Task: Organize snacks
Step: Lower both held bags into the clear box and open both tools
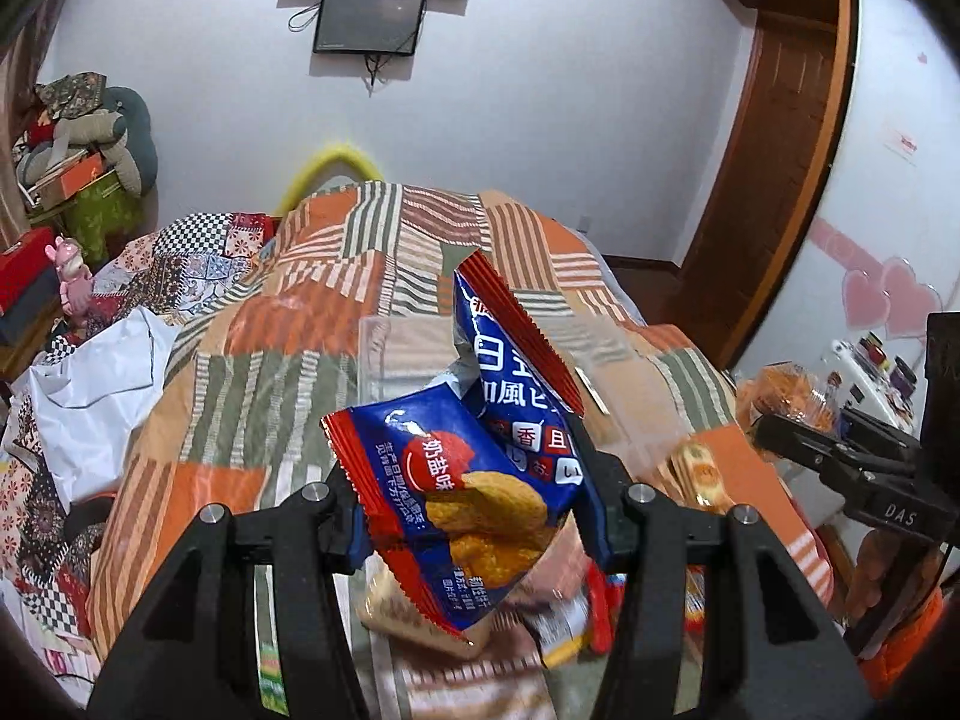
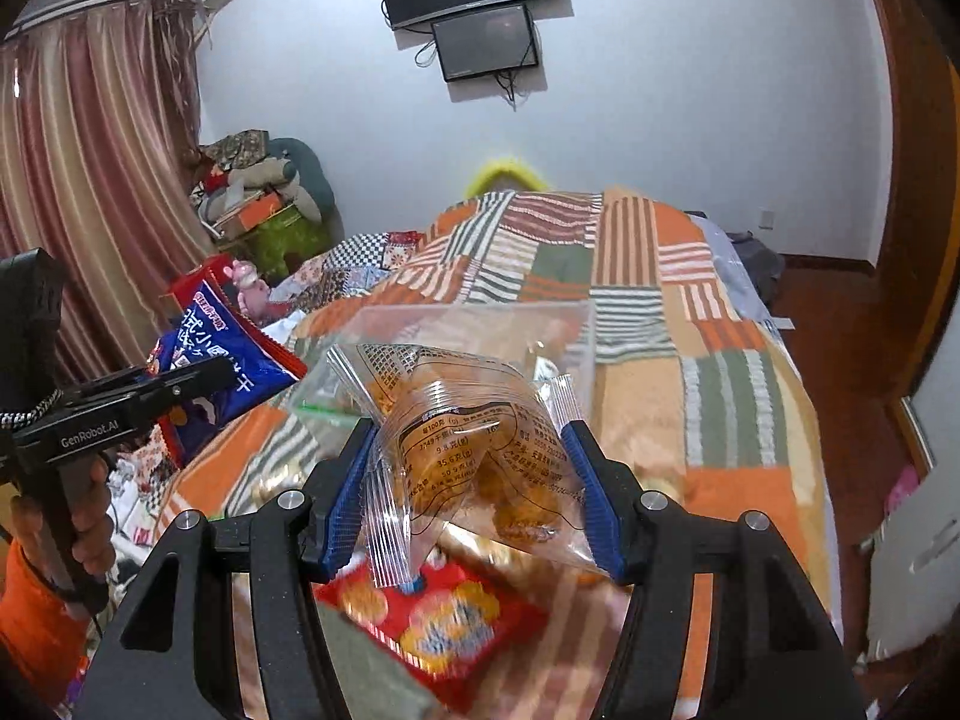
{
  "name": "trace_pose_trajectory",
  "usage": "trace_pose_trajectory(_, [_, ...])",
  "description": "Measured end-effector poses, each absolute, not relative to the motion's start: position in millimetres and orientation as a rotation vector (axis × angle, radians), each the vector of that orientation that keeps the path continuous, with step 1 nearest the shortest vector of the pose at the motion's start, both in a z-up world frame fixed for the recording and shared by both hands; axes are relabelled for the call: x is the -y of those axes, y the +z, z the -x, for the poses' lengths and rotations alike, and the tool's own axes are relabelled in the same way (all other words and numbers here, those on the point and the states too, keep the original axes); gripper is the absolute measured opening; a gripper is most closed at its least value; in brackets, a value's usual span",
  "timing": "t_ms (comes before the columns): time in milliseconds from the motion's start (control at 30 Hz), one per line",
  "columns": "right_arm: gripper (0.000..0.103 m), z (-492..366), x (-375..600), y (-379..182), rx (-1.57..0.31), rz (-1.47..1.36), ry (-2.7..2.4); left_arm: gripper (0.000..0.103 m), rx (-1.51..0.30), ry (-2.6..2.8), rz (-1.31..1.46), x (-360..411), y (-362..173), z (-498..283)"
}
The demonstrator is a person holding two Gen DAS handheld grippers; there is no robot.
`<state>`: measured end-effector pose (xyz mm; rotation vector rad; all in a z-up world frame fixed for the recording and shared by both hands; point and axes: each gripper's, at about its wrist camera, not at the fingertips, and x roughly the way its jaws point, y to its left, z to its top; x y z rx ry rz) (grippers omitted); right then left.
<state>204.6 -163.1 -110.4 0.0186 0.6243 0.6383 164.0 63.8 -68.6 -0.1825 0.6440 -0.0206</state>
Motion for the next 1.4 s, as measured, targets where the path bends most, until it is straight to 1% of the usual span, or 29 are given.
trace_pose_trajectory(433, [0.058,-252,119,-121,-0.660,-0.013,0.665,0.052,-0.688,0.034,0.216,-90,-90,-226])
trace_pose_trajectory(833, [0.058,-290,86,-154,-0.783,0.034,0.693,0.053,-0.751,0.080,0.183,-99,-119,-277])
trace_pose_trajectory(1133, [0.058,-302,70,-173,-0.861,0.073,0.693,0.054,-0.797,0.093,0.167,-96,-137,-296])
trace_pose_trajectory(1233, [0.060,-302,67,-177,-0.879,0.081,0.692,0.058,-0.800,0.095,0.171,-97,-139,-295])
trace_pose_trajectory(1300, [0.062,-303,67,-179,-0.890,0.075,0.687,0.067,-0.807,0.088,0.190,-99,-138,-294])
trace_pose_trajectory(1367, [0.063,-303,67,-178,-0.897,0.067,0.689,0.073,-0.804,0.095,0.202,-100,-136,-291])
trace_pose_trajectory(1400, [0.063,-303,67,-178,-0.898,0.064,0.688,0.074,-0.803,0.101,0.199,-100,-135,-289])
